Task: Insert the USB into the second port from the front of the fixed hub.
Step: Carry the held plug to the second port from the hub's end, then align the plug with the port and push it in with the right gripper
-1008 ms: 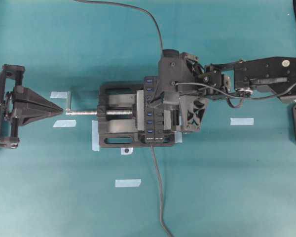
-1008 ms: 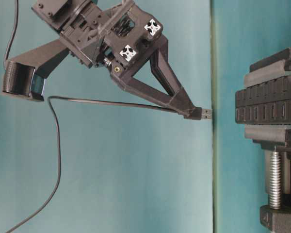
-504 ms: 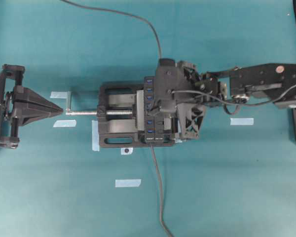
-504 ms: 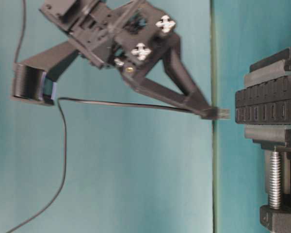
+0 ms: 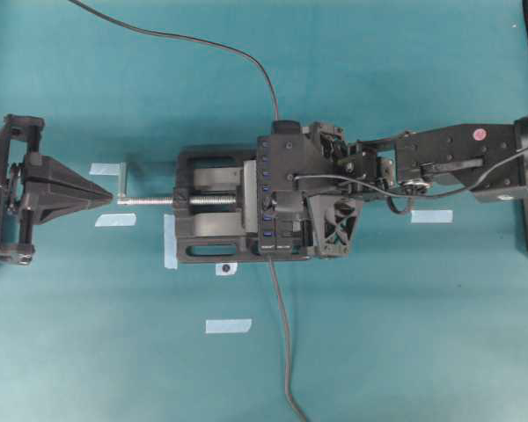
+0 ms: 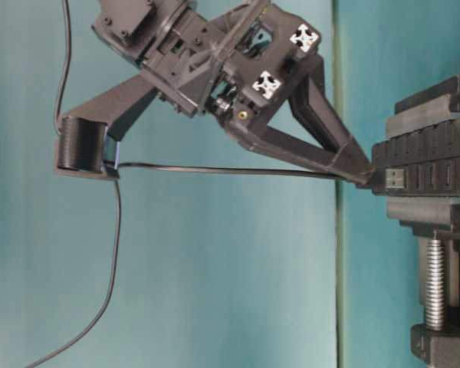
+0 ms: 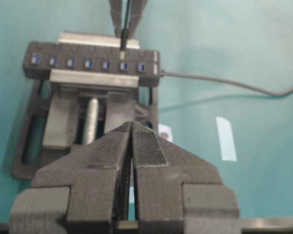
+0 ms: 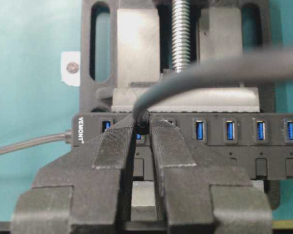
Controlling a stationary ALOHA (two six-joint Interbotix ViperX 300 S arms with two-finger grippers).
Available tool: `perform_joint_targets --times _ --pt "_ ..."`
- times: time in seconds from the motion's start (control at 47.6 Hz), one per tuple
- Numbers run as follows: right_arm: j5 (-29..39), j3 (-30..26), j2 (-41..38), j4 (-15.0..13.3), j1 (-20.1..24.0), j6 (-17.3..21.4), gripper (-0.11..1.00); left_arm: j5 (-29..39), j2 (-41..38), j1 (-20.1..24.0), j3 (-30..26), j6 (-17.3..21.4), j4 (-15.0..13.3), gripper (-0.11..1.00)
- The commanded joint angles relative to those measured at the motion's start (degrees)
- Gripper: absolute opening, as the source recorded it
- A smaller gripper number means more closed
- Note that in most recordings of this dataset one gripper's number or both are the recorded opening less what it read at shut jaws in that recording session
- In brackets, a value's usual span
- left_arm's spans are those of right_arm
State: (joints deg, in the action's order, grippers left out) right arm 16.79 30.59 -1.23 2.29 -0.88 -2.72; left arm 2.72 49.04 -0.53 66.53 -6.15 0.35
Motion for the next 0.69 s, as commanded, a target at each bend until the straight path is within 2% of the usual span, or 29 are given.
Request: perform_joint_targets --times 0.0,0.672 --pt "-0.2 -1.5 0.7 0.3 0.4 0.7 0.09 -0.4 -0.2 -0.1 -0.7 0.0 0.1 0.0" --pt "-0.4 -1.5 -0.6 1.1 0.5 0.8 0.09 -0.3 -0.2 -0.1 -0.8 -0.1 0.1 0.0"
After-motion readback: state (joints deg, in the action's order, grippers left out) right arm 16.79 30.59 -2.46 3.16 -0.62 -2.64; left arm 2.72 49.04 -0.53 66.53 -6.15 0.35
